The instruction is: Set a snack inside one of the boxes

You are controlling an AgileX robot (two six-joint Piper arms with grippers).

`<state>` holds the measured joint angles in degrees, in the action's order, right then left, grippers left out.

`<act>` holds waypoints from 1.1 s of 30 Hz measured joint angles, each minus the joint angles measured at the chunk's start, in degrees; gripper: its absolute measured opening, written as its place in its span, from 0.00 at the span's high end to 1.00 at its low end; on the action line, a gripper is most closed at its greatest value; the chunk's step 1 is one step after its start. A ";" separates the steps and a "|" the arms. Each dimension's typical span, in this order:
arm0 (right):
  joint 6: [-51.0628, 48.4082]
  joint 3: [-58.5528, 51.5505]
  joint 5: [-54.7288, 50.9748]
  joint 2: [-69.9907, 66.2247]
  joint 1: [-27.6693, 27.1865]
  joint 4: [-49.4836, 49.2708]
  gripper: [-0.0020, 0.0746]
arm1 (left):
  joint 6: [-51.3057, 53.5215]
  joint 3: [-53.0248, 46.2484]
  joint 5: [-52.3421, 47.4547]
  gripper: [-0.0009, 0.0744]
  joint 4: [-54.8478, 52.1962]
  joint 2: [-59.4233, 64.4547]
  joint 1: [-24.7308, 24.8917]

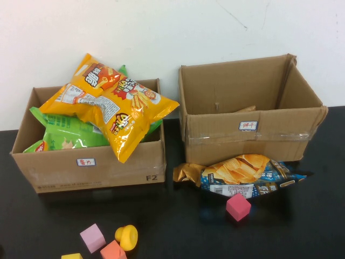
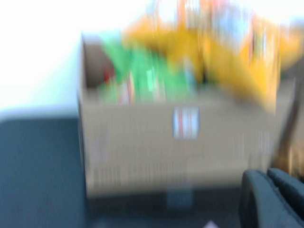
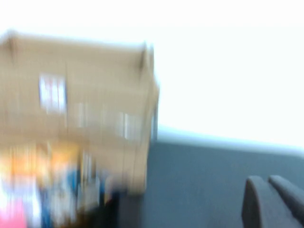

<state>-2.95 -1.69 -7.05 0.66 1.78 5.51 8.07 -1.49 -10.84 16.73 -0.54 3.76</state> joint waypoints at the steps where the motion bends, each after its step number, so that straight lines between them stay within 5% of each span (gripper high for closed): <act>1: 0.00 0.00 4.08 0.00 0.00 0.00 0.98 | 0.00 0.00 3.68 0.99 1.03 0.00 0.00; 10: 0.00 0.00 30.21 0.00 0.00 -0.44 0.98 | 0.00 0.00 29.83 0.99 8.13 0.00 0.00; 22: -6.77 0.00 34.88 0.12 0.00 -4.67 0.98 | -0.58 0.00 32.39 0.99 10.96 0.00 0.00; 28: -10.96 6.56 21.23 0.12 0.00 -9.28 0.98 | 2.87 0.51 32.52 0.99 11.41 0.00 0.00; 33: -14.91 19.11 2.09 -3.05 0.00 -9.45 0.98 | 18.01 9.86 10.84 0.99 10.53 0.69 0.00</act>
<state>-17.86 17.42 -4.96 -2.39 1.78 -3.94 26.08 8.36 0.00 27.26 0.14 3.76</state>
